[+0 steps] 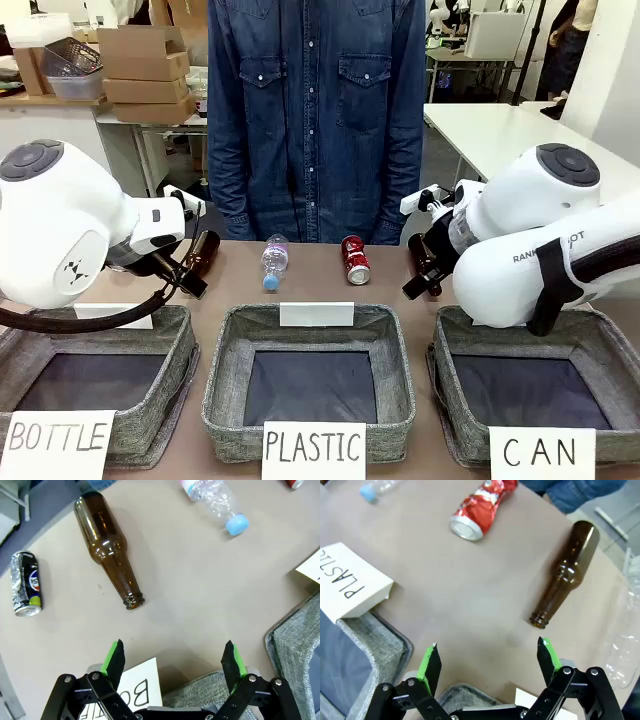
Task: Sort the can waste into the basket.
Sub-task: Pick up the can waste from the table and place it in the right Fabric basket.
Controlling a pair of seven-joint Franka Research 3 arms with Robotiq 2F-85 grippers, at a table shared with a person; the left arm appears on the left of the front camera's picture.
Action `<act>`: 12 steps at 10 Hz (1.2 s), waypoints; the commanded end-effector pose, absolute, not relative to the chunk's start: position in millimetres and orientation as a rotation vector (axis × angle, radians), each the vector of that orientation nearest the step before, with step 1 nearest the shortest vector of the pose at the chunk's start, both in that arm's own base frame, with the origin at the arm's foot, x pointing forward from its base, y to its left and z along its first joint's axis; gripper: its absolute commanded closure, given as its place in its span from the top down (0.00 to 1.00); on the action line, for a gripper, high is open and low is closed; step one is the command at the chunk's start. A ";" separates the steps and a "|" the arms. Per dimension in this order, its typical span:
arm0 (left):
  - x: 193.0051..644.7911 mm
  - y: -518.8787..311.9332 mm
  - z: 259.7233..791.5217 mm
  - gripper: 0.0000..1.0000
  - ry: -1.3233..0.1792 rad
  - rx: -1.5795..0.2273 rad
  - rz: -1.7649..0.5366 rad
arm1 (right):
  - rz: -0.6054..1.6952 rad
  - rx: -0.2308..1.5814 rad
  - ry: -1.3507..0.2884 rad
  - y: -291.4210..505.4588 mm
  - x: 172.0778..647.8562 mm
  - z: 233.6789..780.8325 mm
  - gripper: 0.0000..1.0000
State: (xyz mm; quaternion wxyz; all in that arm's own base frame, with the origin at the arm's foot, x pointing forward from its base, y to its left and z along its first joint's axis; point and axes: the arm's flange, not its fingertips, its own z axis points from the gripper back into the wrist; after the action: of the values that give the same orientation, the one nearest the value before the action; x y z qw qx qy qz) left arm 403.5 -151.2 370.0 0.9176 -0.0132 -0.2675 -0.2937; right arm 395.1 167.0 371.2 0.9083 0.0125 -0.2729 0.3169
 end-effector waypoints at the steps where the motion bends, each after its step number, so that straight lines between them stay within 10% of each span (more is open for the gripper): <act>1: 403.5 -151.2 370.1 1.00 -0.550 -0.027 -0.604 | 0.654 0.026 -0.563 167.0 395.1 371.2 1.00; 12: 395.1 -149.2 402.1 1.00 -0.486 -0.023 -0.662 | 0.680 0.109 -0.559 160.7 387.7 401.8 1.00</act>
State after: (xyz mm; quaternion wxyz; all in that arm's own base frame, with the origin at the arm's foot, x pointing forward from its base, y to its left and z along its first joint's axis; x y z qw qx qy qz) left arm 402.1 -151.7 374.8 0.9183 -0.0118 -0.2578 -0.3001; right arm 393.3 169.2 377.2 0.9081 0.0203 -0.2735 0.3163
